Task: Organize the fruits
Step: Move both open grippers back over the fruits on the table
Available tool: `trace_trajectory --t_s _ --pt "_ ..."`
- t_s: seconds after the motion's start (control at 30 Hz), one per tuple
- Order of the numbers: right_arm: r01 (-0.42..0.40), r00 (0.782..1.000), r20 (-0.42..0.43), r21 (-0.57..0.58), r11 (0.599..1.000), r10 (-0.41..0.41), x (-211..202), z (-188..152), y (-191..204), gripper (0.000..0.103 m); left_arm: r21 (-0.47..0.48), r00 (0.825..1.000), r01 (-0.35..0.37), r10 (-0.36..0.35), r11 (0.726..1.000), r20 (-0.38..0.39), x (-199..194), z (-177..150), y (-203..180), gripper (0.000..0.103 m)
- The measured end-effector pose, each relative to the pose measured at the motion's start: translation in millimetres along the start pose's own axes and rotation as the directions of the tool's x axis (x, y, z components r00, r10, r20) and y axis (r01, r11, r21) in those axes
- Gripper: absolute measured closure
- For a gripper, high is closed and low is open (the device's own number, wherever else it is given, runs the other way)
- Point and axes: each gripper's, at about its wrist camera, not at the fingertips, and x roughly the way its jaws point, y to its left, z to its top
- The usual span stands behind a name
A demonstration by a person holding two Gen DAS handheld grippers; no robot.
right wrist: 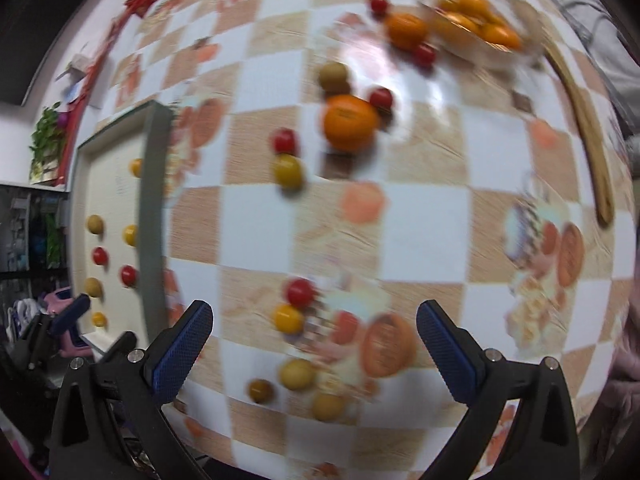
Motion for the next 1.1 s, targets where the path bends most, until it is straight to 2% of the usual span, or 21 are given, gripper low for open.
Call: trace_trajectory --t_s 0.23,0.4,0.6,0.7,0.97,1.1 --pt "0.038 0.999 0.0 0.047 0.998 -0.038 -2.7 -5.4 -33.8 0.001 0.057 1.0 0.026 -0.026 0.998 -0.011 2.1 9.5 -36.1 0.025" --pt "0.034 0.999 0.029 0.048 0.998 -0.036 -7.9 5.1 -43.8 0.001 0.035 0.999 0.03 -0.03 0.999 -0.015 5.2 24.9 -45.9 0.025" --pt "-0.034 0.998 0.051 0.103 0.994 0.029 -13.2 26.6 -54.2 0.005 0.004 1.0 0.028 -0.028 1.0 0.002 13.6 57.0 -53.8 0.025" --pt "-0.069 0.996 0.064 0.131 0.989 0.061 -11.9 43.0 -54.8 0.014 0.004 1.0 0.023 -0.023 1.0 0.004 20.9 67.7 -59.9 0.025" --pt "-0.201 0.979 0.064 0.253 0.946 0.191 14.0 79.6 -60.5 0.023 -0.035 0.999 0.05 -0.05 0.998 0.004 39.1 82.6 -68.6 0.025" --pt "-0.221 0.975 0.063 0.26 0.94 0.212 21.3 90.7 -58.6 0.029 -0.045 0.998 0.067 -0.067 0.997 0.007 46.3 92.4 -73.4 0.025"
